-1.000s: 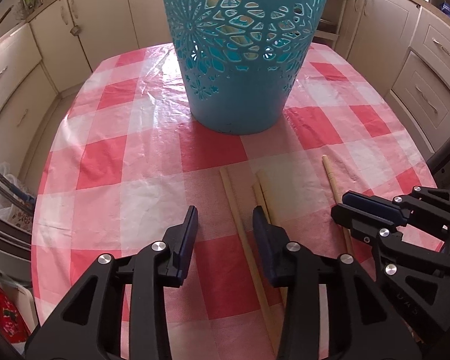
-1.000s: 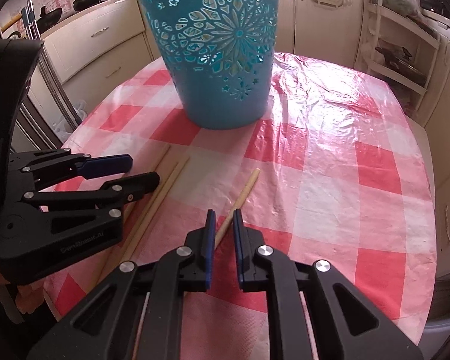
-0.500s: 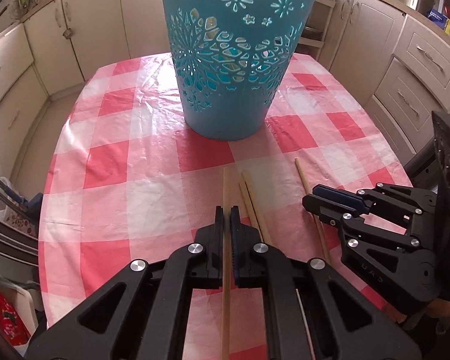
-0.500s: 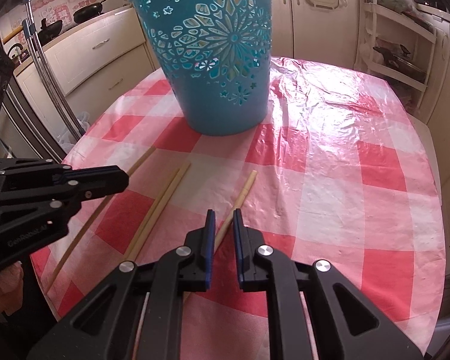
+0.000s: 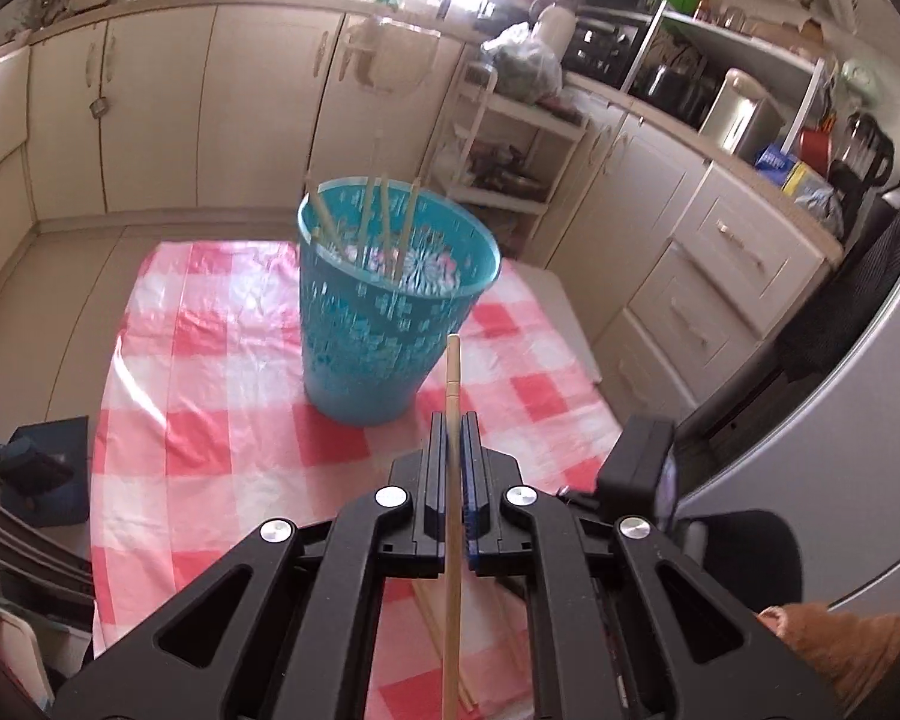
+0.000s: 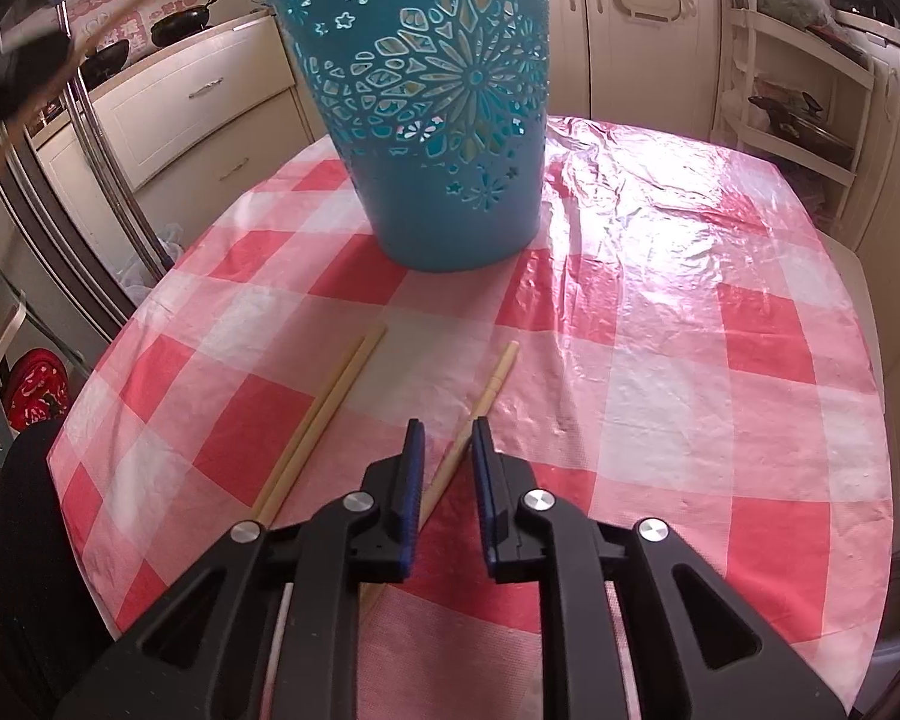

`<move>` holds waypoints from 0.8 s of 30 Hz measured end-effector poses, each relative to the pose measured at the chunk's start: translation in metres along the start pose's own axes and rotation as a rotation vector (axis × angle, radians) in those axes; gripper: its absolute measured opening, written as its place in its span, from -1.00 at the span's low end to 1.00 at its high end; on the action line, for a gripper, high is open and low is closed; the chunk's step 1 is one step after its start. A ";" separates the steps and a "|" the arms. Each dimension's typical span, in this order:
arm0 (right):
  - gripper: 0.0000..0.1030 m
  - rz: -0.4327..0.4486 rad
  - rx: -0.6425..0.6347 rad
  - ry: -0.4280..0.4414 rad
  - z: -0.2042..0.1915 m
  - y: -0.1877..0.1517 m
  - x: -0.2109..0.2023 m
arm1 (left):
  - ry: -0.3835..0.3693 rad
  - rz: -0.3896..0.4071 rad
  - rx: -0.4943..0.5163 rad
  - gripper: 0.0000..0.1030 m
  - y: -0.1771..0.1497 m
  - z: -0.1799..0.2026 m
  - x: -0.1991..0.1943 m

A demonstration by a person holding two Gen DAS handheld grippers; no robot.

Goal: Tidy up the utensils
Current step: 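Carry the chopstick over the teal basket and release it with the left tool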

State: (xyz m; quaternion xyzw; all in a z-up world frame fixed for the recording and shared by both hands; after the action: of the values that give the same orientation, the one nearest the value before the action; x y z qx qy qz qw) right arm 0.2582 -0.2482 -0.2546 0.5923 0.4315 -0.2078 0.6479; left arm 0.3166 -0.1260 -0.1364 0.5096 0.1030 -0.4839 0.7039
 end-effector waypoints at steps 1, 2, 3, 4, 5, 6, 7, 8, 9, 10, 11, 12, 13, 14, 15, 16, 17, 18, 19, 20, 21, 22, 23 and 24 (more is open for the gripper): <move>-0.63 0.000 -0.004 0.000 -0.001 0.000 0.000 | -0.019 0.030 -0.004 -0.92 0.015 0.004 -0.006; -0.61 0.000 -0.007 0.000 -0.002 0.001 0.000 | -0.030 0.060 -0.003 -0.92 0.028 0.008 -0.010; -0.59 0.000 -0.011 0.001 -0.002 0.001 0.000 | -0.037 0.094 0.002 -0.92 0.043 0.013 -0.014; -0.57 0.000 -0.014 0.001 -0.004 0.001 0.000 | -0.038 0.125 0.005 -0.92 0.055 0.016 -0.016; -0.56 0.000 -0.016 0.001 -0.006 0.001 0.000 | -0.037 0.156 0.004 -0.92 0.067 0.019 -0.017; -0.55 0.000 -0.019 0.002 -0.006 0.002 0.000 | -0.036 0.182 0.001 -0.92 0.076 0.022 -0.019; -0.53 0.000 -0.021 0.002 -0.008 0.001 0.000 | -0.035 0.209 -0.005 -0.92 0.086 0.023 -0.019; -0.52 0.000 -0.022 0.001 -0.009 0.001 0.000 | -0.031 0.242 -0.012 -0.92 0.098 0.025 -0.019; -0.52 0.000 -0.024 0.001 -0.009 0.002 0.001 | -0.028 0.268 -0.019 -0.92 0.107 0.026 -0.019; -0.50 0.000 -0.026 0.001 -0.010 0.002 0.001 | -0.028 0.291 -0.025 -0.92 0.116 0.028 -0.019; -0.48 0.001 -0.028 0.002 -0.011 0.002 0.001 | -0.021 0.324 -0.033 -0.92 0.127 0.029 -0.017; -0.48 0.001 -0.029 0.003 -0.011 0.002 0.001 | -0.013 0.347 -0.038 -0.92 0.135 0.029 -0.016; -0.47 0.001 -0.029 0.004 -0.011 0.002 0.001 | -0.009 0.367 -0.045 -0.92 0.143 0.029 -0.014; -0.46 0.001 -0.028 0.006 -0.011 0.002 0.001 | 0.001 0.391 -0.056 -0.92 0.152 0.028 -0.010; -0.46 0.002 -0.028 0.008 -0.011 0.002 0.001 | 0.010 0.408 -0.064 -0.92 0.160 0.026 -0.006; -0.46 0.002 -0.026 0.010 -0.011 0.002 0.001 | 0.020 0.425 -0.071 -0.92 0.167 0.024 -0.002; -0.45 0.003 -0.024 0.012 -0.011 0.002 0.001 | 0.034 0.442 -0.077 -0.92 0.173 0.022 0.003; -0.45 0.003 -0.022 0.015 -0.011 0.002 0.001 | 0.049 0.458 -0.084 -0.92 0.180 0.019 0.009; -0.45 0.004 -0.020 0.017 -0.010 0.002 0.001 | 0.061 0.470 -0.090 -0.92 0.185 0.016 0.014; -0.44 0.004 -0.018 0.020 -0.010 0.002 0.001 | 0.077 0.483 -0.094 -0.92 0.189 0.013 0.020; -0.44 0.004 -0.017 0.022 -0.010 0.002 0.002 | 0.091 0.492 -0.098 -0.92 0.192 0.009 0.026; -0.43 0.004 -0.017 0.024 -0.010 0.002 0.002 | 0.105 0.498 -0.102 -0.92 0.193 0.006 0.032; -0.41 0.004 -0.017 0.026 -0.010 0.003 0.002 | 0.123 0.506 -0.107 -0.92 0.195 0.002 0.038; -0.40 0.004 -0.019 0.028 -0.011 0.003 0.002 | 0.136 0.512 -0.108 -0.91 0.195 -0.001 0.043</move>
State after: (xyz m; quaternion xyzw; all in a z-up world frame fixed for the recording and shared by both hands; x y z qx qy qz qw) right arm 0.2582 -0.2369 -0.2538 0.5899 0.4414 -0.1943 0.6477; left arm 0.4927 -0.1476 -0.0440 0.5122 0.0436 -0.2485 0.8210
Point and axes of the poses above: each gripper's, at about its wrist camera, not at the fingertips, and x roughly the way its jaws point, z to its right, y to its top, the point moved 7 cm from there along x, roughly the way its jaws point, and after that the axes turned 9 degrees about -x, right-handed, at the moved point
